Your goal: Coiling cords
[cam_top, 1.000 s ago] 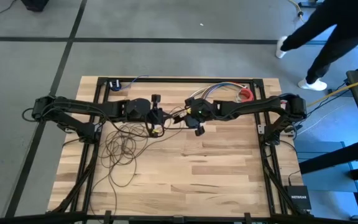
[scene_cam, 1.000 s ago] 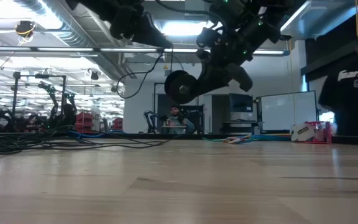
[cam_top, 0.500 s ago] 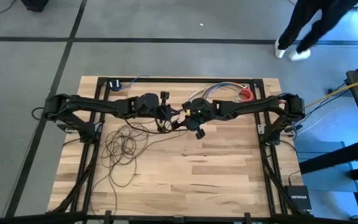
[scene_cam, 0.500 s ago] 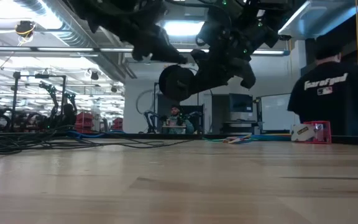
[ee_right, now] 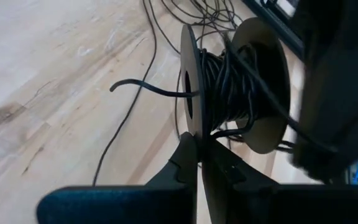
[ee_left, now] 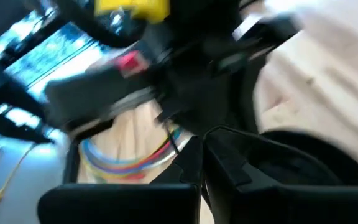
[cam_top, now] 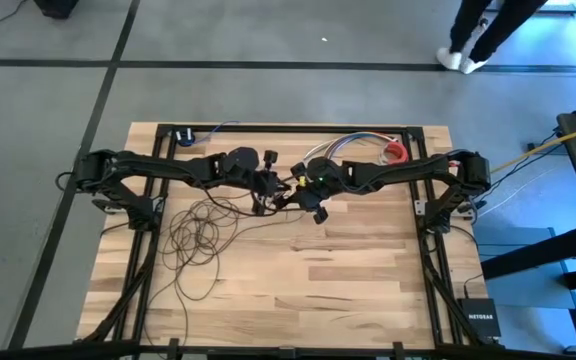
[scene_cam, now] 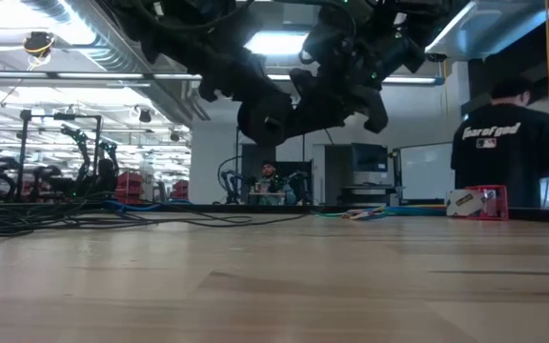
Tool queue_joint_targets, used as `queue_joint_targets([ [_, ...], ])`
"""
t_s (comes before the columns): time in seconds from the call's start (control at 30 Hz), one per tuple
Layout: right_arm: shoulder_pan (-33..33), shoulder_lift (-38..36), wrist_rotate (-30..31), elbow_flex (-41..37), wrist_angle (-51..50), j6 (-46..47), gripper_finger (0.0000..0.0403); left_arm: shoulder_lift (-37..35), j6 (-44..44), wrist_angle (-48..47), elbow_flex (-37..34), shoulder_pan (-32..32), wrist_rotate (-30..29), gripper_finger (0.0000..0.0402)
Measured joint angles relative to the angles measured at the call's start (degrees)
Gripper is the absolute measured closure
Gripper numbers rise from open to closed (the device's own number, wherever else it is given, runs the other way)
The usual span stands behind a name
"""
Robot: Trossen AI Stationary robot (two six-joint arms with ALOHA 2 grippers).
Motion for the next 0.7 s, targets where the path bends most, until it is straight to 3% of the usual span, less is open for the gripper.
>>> queue_joint_targets([
  [0.23, 2.08, 0.0, 0.38, 0.0, 0.27, -2.62, 0.0393, 0.0, 2.18, -0.82, 0.0, 1.6, 2.36, 0.04],
  [0.47, 6.34, -0.19, 10.13, 1.14, -0.09, -4.74, 0.0393, 0.02, -0.51, -3.18, 0.0, 4.54, 3.02, 0.039],
  [0.7, 7.65, -3.41, 13.82, 2.47, -0.26, -5.33, 0.0393, 0.02, -1.02, -8.78, 0.0, 4.66, 2.25, 0.0387],
])
